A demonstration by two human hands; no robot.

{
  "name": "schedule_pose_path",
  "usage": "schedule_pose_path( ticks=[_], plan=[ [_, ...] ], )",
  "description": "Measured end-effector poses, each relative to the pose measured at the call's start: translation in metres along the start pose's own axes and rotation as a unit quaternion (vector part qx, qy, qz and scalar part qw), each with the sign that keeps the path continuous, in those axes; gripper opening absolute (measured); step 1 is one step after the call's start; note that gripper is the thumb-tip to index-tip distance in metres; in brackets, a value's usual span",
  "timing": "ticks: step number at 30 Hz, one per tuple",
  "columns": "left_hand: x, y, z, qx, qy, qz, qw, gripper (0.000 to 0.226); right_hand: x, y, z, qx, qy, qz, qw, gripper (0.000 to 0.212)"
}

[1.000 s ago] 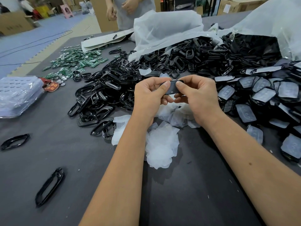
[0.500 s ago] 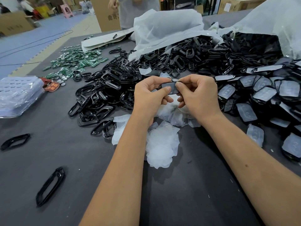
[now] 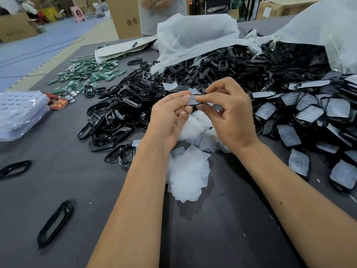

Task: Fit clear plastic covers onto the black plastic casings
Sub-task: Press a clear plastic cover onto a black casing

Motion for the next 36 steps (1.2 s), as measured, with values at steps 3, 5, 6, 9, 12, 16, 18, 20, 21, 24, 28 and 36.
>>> schedule_pose_path(
  ticks=[3, 5, 6, 9, 12, 16, 18, 20, 21, 24, 28, 36],
  plan=[
    [-0.003, 0.000, -0.001, 0.009, -0.010, -0.012, 1.000, 0.038, -0.002, 0.000, 0.001, -0.042, 0.025, 0.030, 0.998, 0.007],
    [-0.004, -0.001, -0.001, -0.009, -0.006, 0.015, 1.000, 0.034, -0.003, -0.001, 0.002, -0.140, 0.033, 0.127, 0.981, 0.002],
    [-0.005, -0.003, -0.001, -0.019, 0.000, 0.034, 0.999, 0.028, -0.003, -0.001, 0.002, -0.198, 0.029, 0.201, 0.959, 0.004],
    [-0.004, -0.005, -0.003, -0.041, 0.011, 0.083, 0.996, 0.029, -0.001, 0.000, 0.003, -0.313, -0.012, 0.372, 0.874, 0.010],
    [-0.006, -0.005, -0.005, -0.043, -0.001, 0.083, 0.996, 0.009, 0.001, 0.003, 0.003, -0.352, -0.042, 0.449, 0.820, 0.009],
    [-0.006, -0.004, -0.005, -0.050, -0.004, 0.084, 0.995, 0.009, 0.002, 0.004, 0.004, -0.352, -0.054, 0.502, 0.788, 0.020],
    [-0.007, -0.004, -0.004, -0.046, -0.010, 0.083, 0.995, 0.011, 0.003, 0.005, 0.004, -0.345, -0.046, 0.537, 0.768, 0.022],
    [-0.011, -0.005, -0.004, -0.040, -0.016, 0.069, 0.997, 0.011, 0.003, 0.006, 0.005, -0.342, -0.037, 0.563, 0.751, 0.027],
    [-0.013, -0.006, -0.004, -0.037, -0.018, 0.059, 0.997, 0.010, 0.004, 0.006, 0.005, -0.343, -0.033, 0.567, 0.748, 0.028],
    [-0.016, -0.008, -0.005, -0.035, -0.037, 0.035, 0.998, 0.009, 0.006, 0.008, 0.005, -0.343, -0.031, 0.579, 0.739, 0.029],
    [-0.014, -0.005, -0.007, -0.039, -0.060, 0.052, 0.996, 0.010, 0.010, 0.009, 0.007, -0.334, -0.042, 0.591, 0.733, 0.033],
    [-0.010, -0.003, -0.008, -0.051, -0.064, 0.141, 0.987, 0.007, 0.011, 0.010, 0.005, -0.359, -0.069, 0.589, 0.721, 0.035]
  ],
)
Point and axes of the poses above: each hand's wrist, its own z-axis towards the middle knuckle, its own x-axis out of the back of the hand, y = z × x, the point moved 1 cm from there along z, towards the middle knuckle, and after that the axes turned 1 degree about -z, right-handed, at the moved point
